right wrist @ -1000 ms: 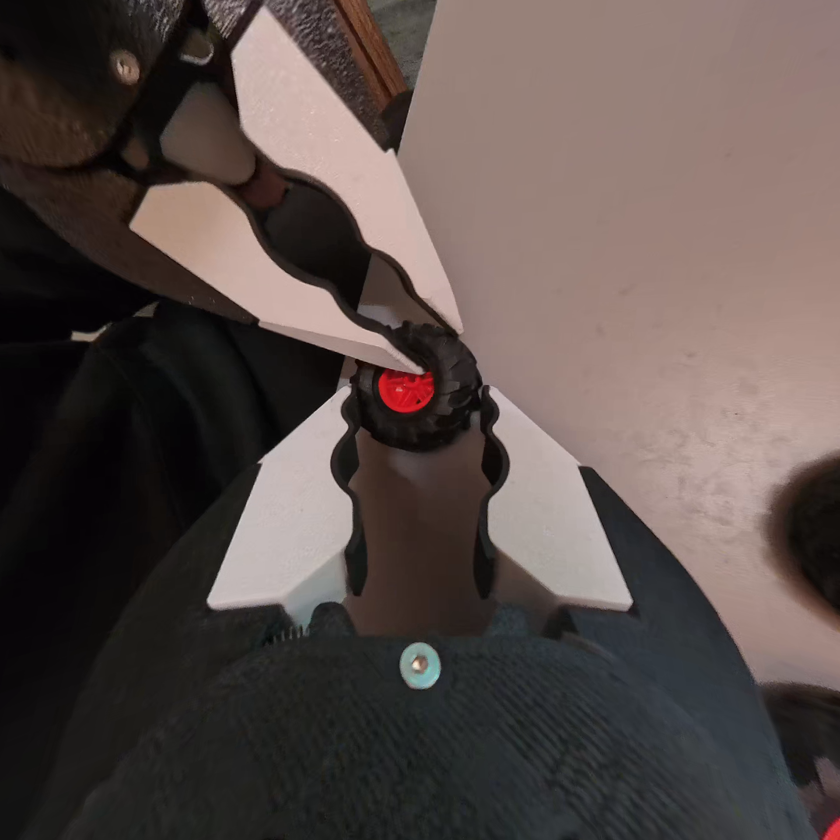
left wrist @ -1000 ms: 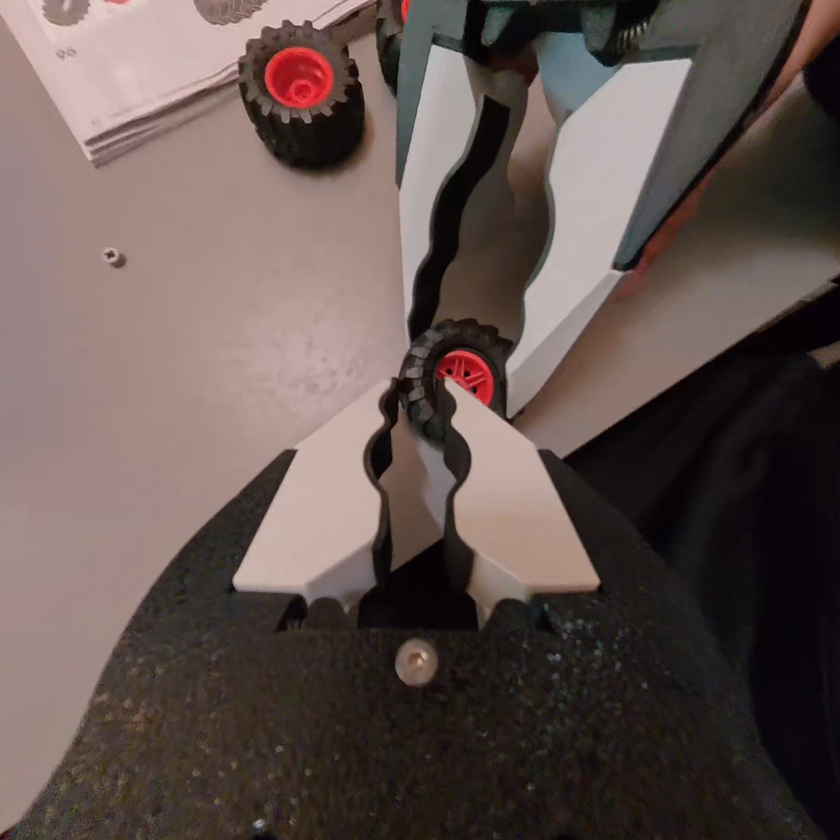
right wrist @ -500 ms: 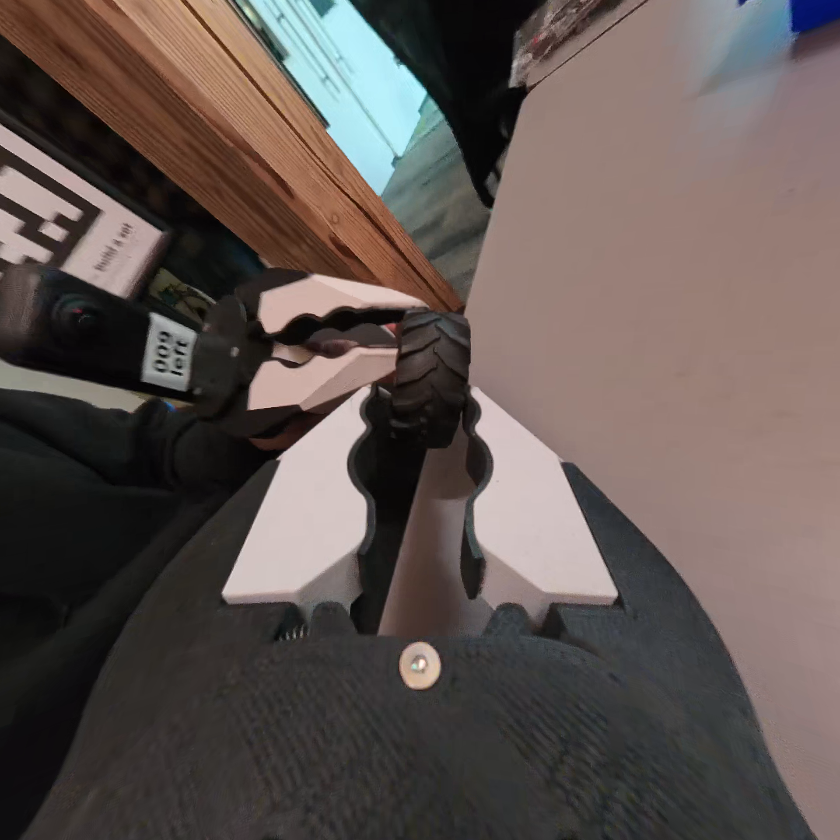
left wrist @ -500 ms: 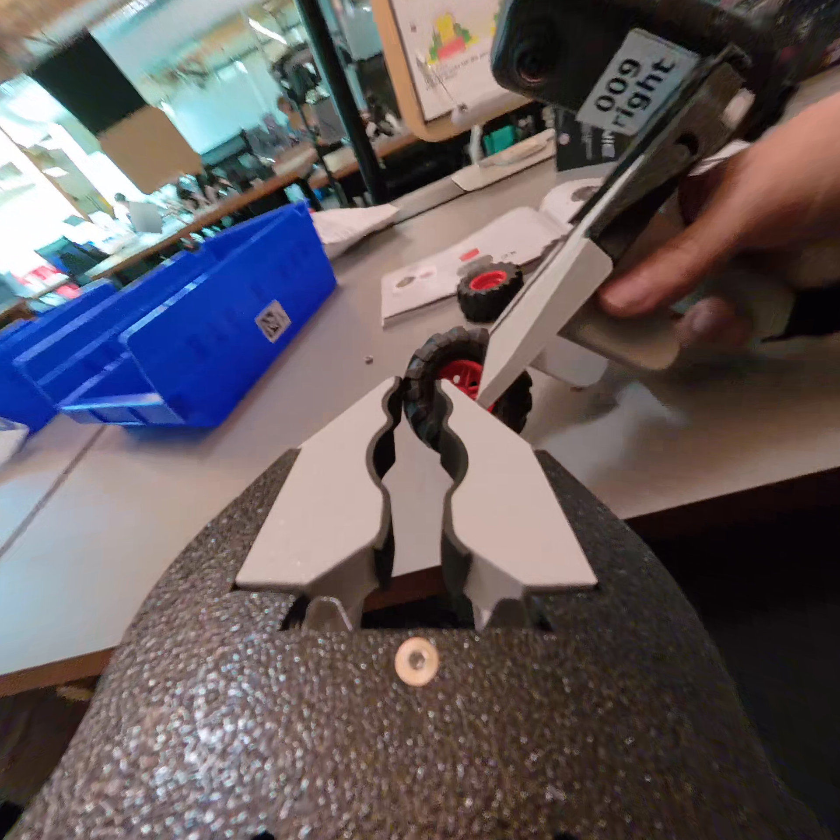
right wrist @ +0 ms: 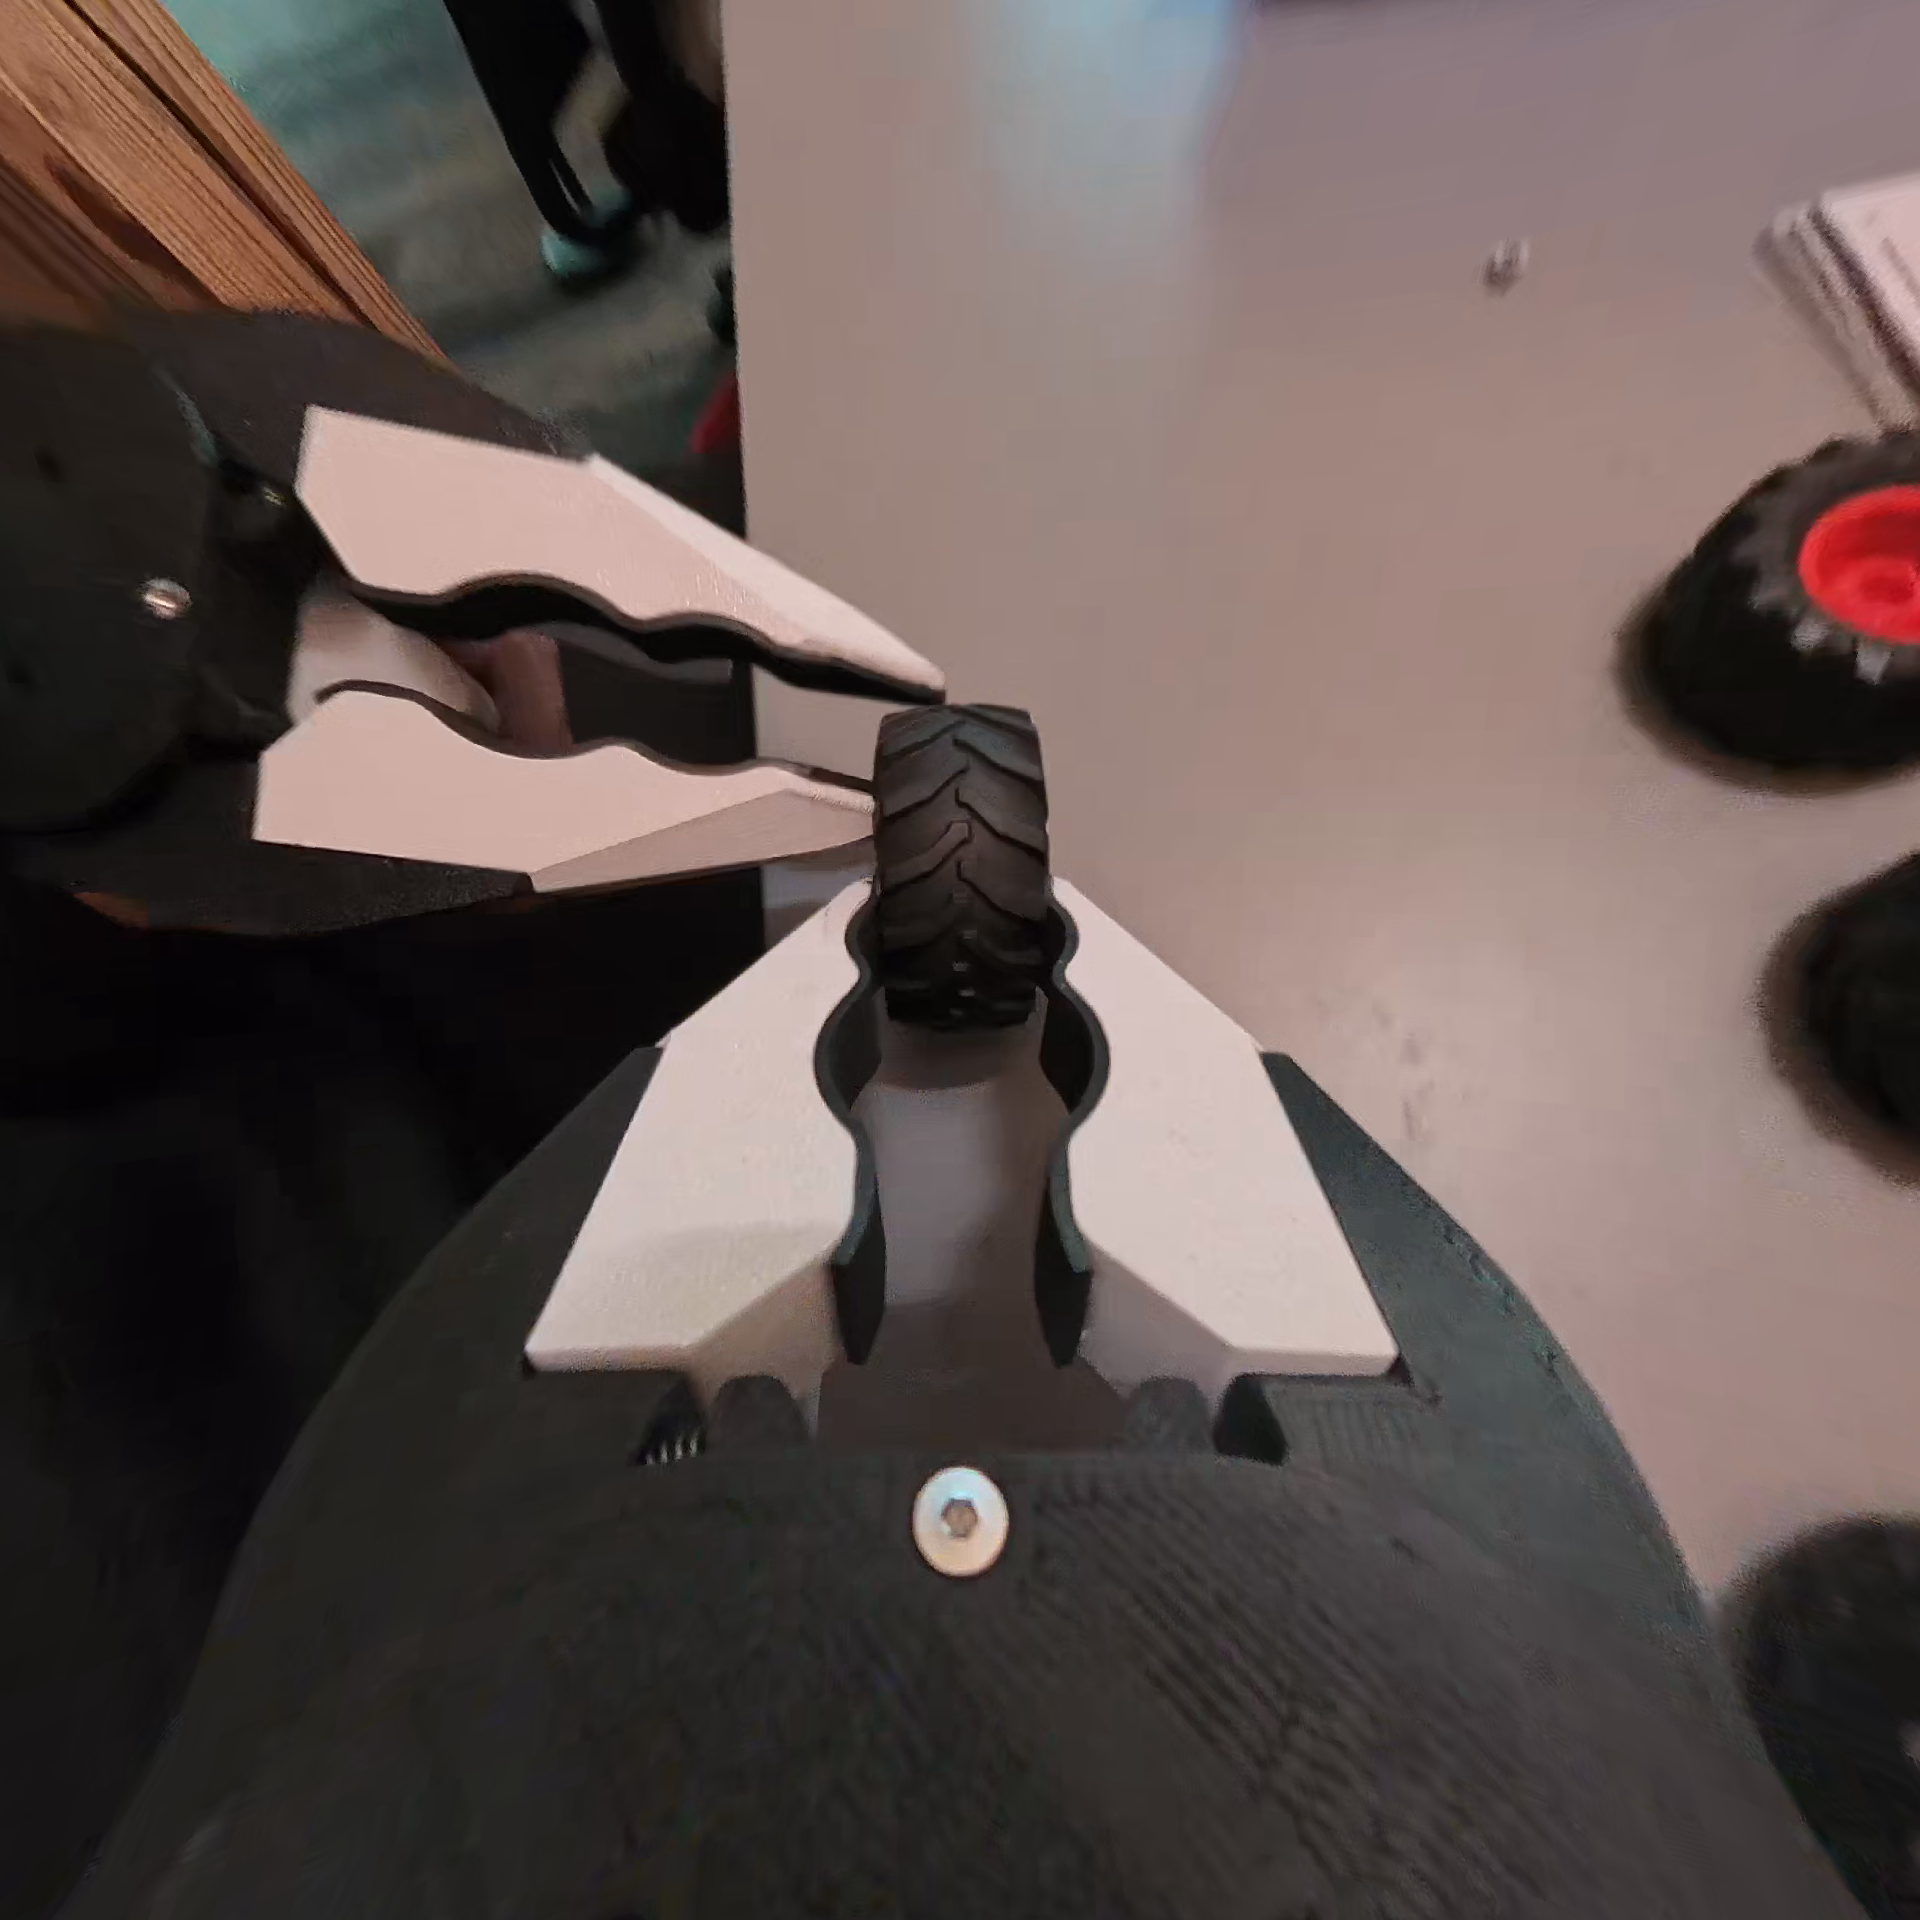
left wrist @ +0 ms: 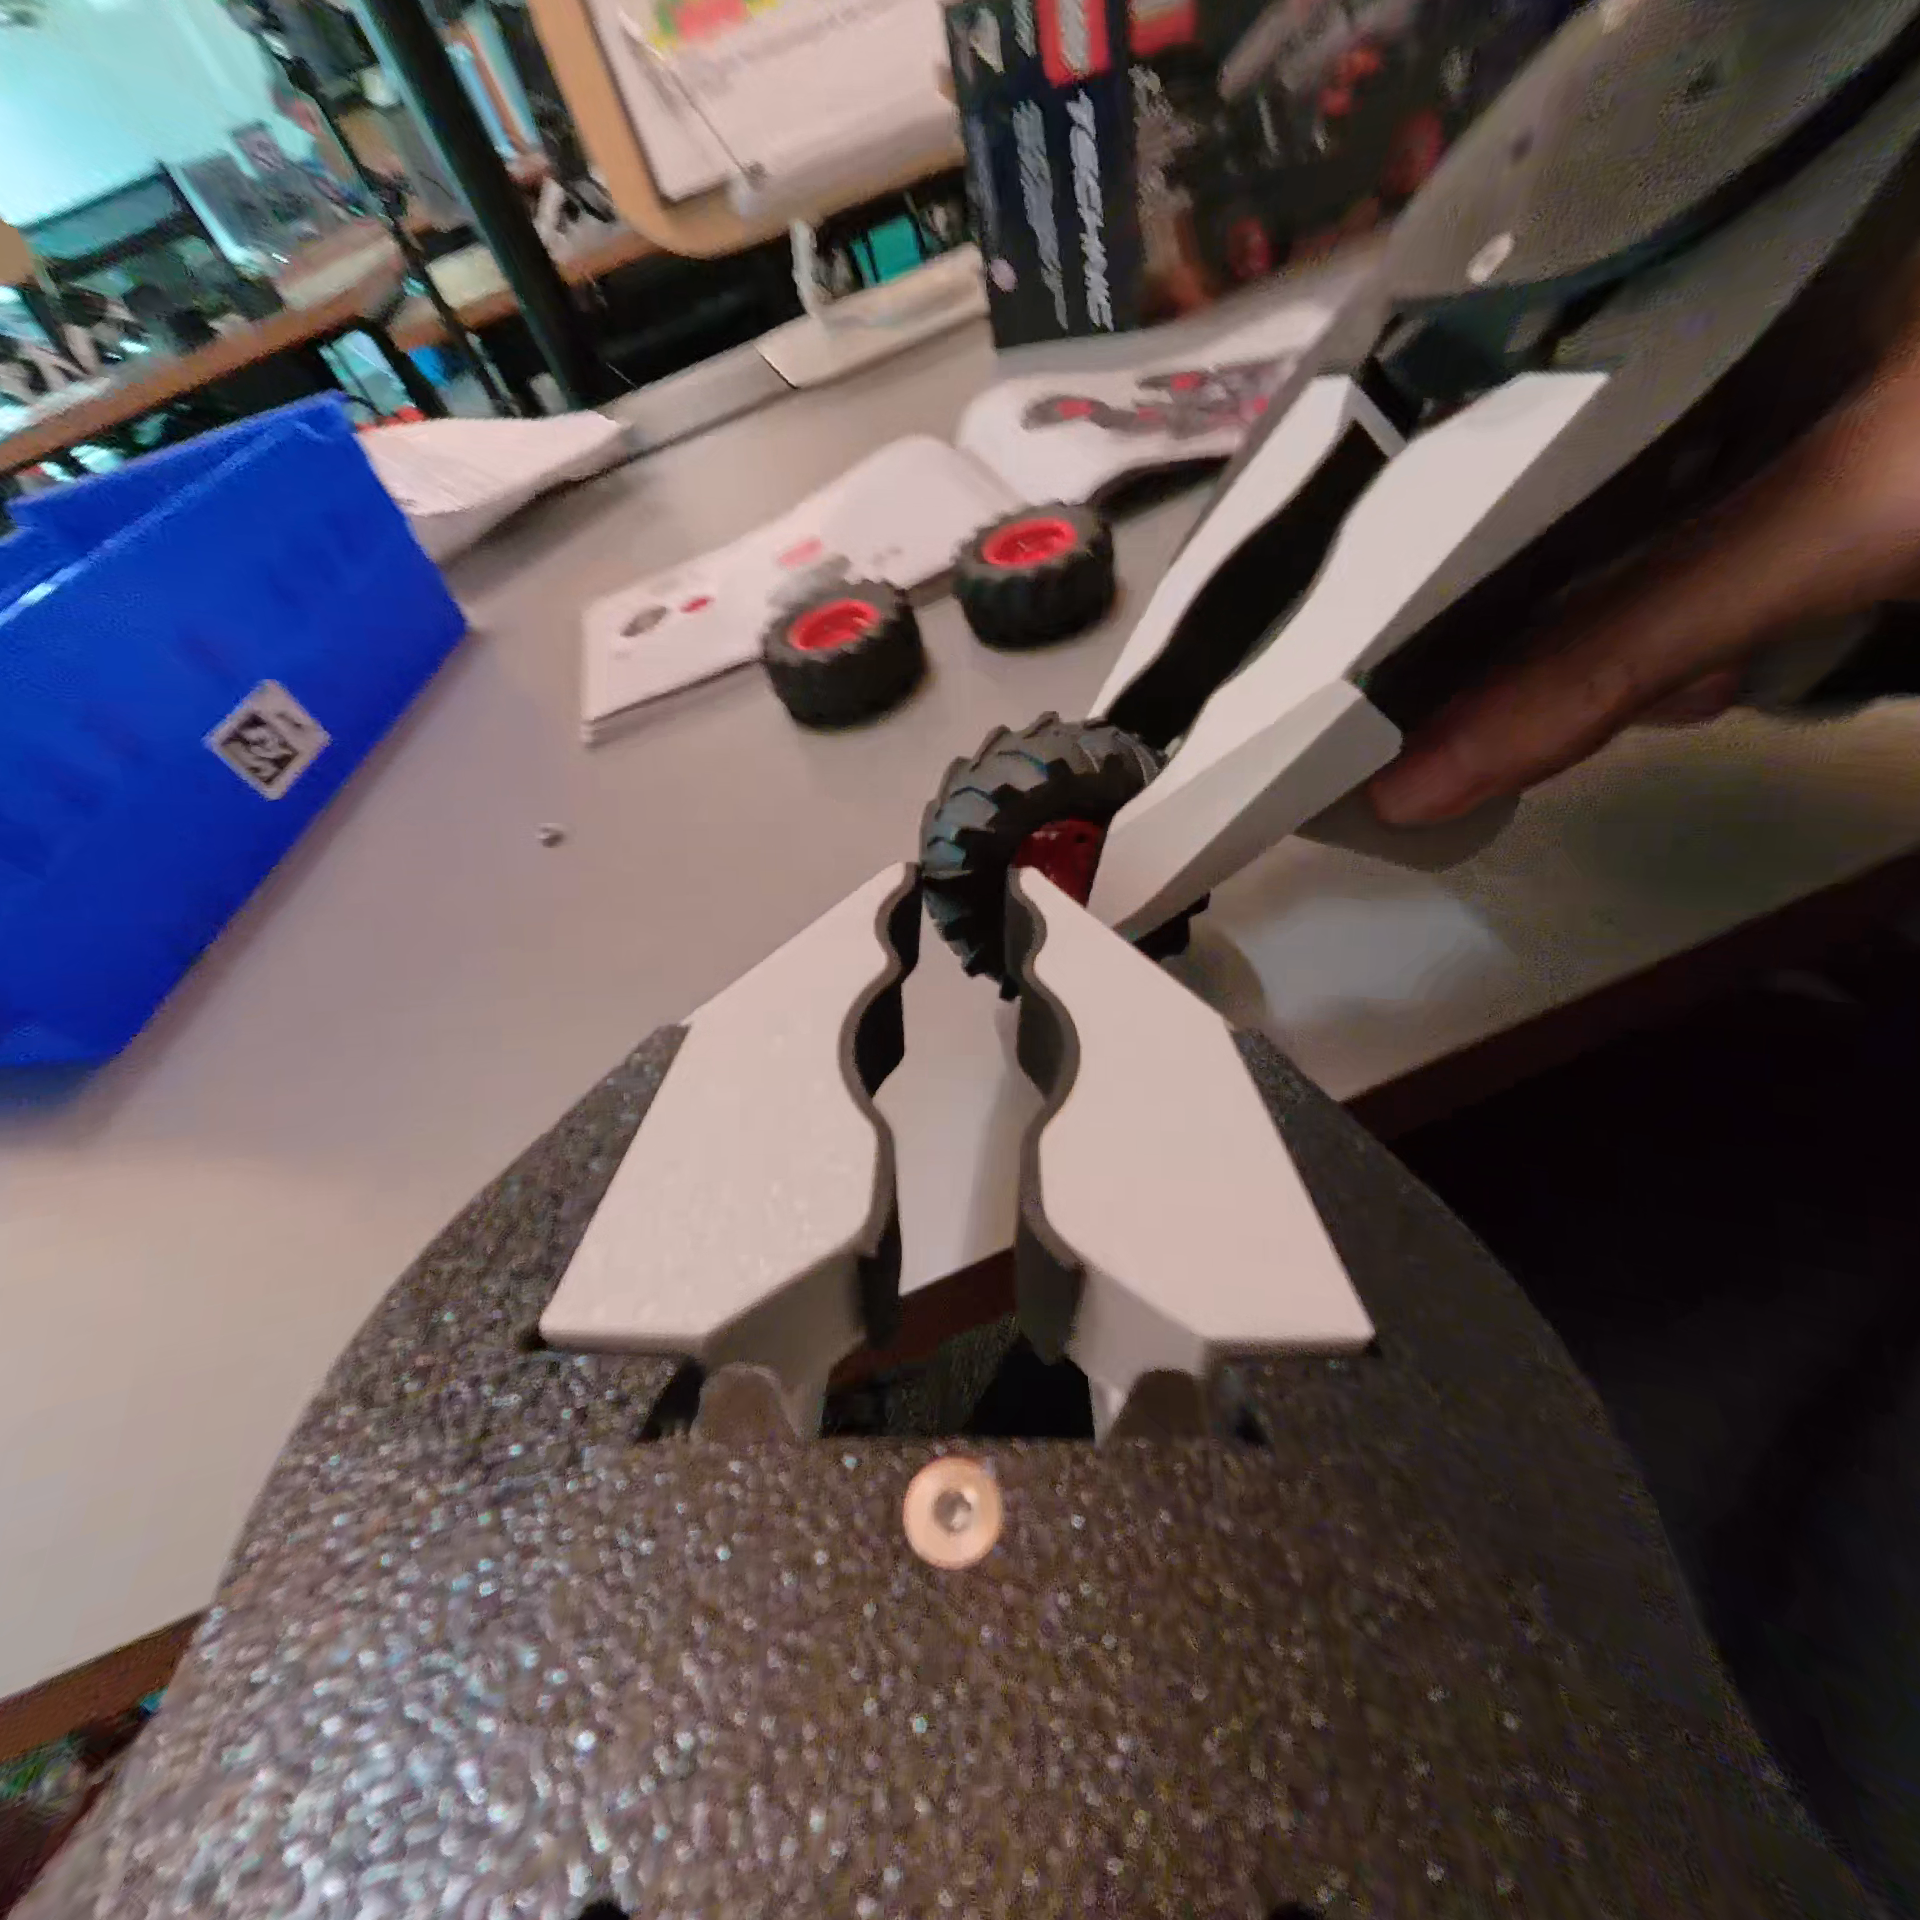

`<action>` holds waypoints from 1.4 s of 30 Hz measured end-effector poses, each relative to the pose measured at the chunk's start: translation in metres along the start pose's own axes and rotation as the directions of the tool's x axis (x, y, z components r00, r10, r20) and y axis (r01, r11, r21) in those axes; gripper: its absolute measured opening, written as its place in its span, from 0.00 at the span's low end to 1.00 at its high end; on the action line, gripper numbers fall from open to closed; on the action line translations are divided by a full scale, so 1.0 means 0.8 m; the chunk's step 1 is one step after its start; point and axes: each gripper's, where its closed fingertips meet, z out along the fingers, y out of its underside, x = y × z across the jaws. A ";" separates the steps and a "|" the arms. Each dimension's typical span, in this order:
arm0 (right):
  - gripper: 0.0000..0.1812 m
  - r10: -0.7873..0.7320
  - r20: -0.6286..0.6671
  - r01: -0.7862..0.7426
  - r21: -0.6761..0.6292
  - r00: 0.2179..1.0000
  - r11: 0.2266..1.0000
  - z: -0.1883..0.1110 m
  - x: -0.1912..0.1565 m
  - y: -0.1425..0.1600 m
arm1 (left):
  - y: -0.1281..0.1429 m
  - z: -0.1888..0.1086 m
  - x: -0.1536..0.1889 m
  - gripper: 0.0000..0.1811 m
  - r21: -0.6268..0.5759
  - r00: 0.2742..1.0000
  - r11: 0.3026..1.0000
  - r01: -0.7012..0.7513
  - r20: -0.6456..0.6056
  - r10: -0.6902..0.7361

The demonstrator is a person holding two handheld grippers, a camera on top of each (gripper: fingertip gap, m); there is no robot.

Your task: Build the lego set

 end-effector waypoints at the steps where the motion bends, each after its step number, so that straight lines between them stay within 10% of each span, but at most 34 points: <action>1: 0.15 -0.011 -0.021 0.011 -0.009 1.000 1.000 0.000 0.002 0.006 | 0.003 0.004 0.006 0.08 -0.012 0.999 0.999 -0.045 0.007 0.045; 15: 0.14 -0.270 -0.240 0.276 -0.008 0.933 0.961 0.019 0.022 -0.016 | 0.015 0.019 -0.008 0.06 -0.011 0.994 0.996 0.087 -0.067 -0.087; 27: 0.13 -0.133 -0.209 0.125 -0.053 0.969 0.991 0.024 0.030 -0.017 | 0.012 0.025 -0.025 0.09 -0.010 0.990 0.991 -0.135 0.045 0.136; 39: 0.12 -0.018 -0.255 0.016 -0.010 0.967 1.000 0.024 0.034 -0.020 | -0.001 0.016 -0.036 0.00 0.054 0.976 0.988 -0.146 -0.158 0.152; 42: 0.13 0.032 -0.257 -0.033 0.001 0.966 0.999 0.025 0.036 -0.021 | -0.010 0.013 -0.033 0.12 0.097 0.969 0.989 -0.111 -0.210 0.130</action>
